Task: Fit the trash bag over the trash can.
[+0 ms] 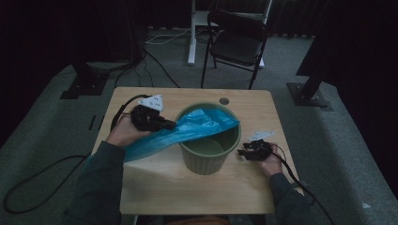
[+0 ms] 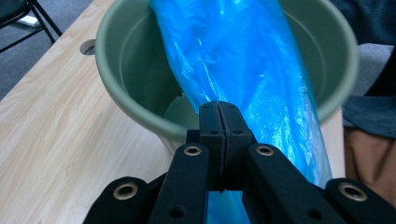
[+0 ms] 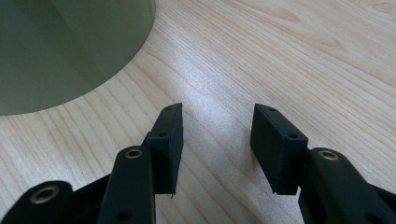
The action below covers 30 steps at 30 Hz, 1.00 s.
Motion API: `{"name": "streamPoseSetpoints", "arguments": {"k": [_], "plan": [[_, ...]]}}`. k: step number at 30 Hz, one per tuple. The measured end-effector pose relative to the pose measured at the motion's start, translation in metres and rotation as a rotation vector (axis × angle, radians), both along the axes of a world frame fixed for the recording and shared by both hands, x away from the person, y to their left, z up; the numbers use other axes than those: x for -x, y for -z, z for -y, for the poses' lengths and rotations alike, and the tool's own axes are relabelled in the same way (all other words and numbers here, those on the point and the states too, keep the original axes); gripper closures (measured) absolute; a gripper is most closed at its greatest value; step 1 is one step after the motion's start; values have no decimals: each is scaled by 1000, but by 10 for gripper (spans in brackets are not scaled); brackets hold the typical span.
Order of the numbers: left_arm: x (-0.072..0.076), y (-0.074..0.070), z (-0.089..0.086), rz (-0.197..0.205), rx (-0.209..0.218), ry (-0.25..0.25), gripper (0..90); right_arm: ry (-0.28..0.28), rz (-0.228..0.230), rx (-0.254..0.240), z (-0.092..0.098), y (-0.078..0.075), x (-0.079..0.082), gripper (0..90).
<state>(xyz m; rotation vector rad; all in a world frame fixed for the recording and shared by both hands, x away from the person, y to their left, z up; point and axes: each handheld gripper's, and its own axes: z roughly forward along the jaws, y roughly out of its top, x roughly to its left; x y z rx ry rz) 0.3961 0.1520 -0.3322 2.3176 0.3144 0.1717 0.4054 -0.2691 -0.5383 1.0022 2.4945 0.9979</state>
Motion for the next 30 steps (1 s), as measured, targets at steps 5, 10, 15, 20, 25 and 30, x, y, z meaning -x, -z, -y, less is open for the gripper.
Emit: {"name": "streamPoseSetpoints", "arguments": {"k": [5,10,15,20,25,30], "plan": [[-8,2,16,9,-18,-25,889,-1,-1,1,0,0,0,536],[-14,5,26,14,-8,-52,889,-2,-1,2,0,0,0,536],[-18,6,38,35,-5,-78,890,-2,-1,2,0,0,0,536],[-21,6,48,48,-1,-100,890,-4,-1,2,0,0,0,535],[-22,8,62,59,-18,-97,889,-4,-1,2,0,0,0,536],[-19,10,73,81,-48,-84,888,-6,-2,3,1,0,0,536]]}}
